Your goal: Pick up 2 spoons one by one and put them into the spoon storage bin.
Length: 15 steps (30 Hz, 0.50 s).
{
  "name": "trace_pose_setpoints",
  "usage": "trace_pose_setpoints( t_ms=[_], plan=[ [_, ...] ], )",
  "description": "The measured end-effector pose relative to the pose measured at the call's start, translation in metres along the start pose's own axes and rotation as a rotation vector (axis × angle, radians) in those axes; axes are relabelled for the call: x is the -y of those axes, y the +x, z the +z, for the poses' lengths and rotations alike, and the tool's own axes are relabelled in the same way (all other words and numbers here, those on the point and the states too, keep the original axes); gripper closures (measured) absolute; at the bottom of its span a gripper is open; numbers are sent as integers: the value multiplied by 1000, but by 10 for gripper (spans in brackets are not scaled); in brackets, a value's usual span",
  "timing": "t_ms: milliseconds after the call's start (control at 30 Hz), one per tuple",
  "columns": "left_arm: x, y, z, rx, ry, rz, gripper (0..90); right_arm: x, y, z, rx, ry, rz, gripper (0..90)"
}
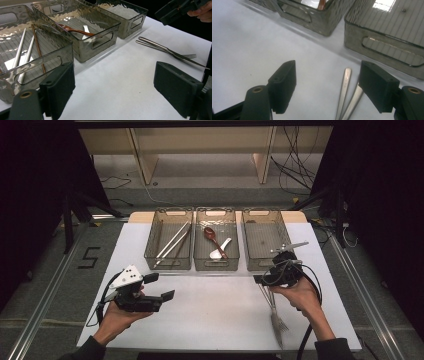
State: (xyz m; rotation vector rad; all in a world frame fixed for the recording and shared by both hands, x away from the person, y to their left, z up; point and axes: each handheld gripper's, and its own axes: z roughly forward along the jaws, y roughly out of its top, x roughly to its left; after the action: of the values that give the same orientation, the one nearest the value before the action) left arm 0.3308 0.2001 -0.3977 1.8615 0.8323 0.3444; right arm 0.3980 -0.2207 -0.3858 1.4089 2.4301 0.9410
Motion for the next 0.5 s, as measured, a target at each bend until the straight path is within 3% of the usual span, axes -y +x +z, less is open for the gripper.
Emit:
trace_pose_setpoints(
  t_ms=[500],
  plan=[
    [0,1,1,-3,2,-3,165,20,-7,5,-6,59,29,291]
  ],
)
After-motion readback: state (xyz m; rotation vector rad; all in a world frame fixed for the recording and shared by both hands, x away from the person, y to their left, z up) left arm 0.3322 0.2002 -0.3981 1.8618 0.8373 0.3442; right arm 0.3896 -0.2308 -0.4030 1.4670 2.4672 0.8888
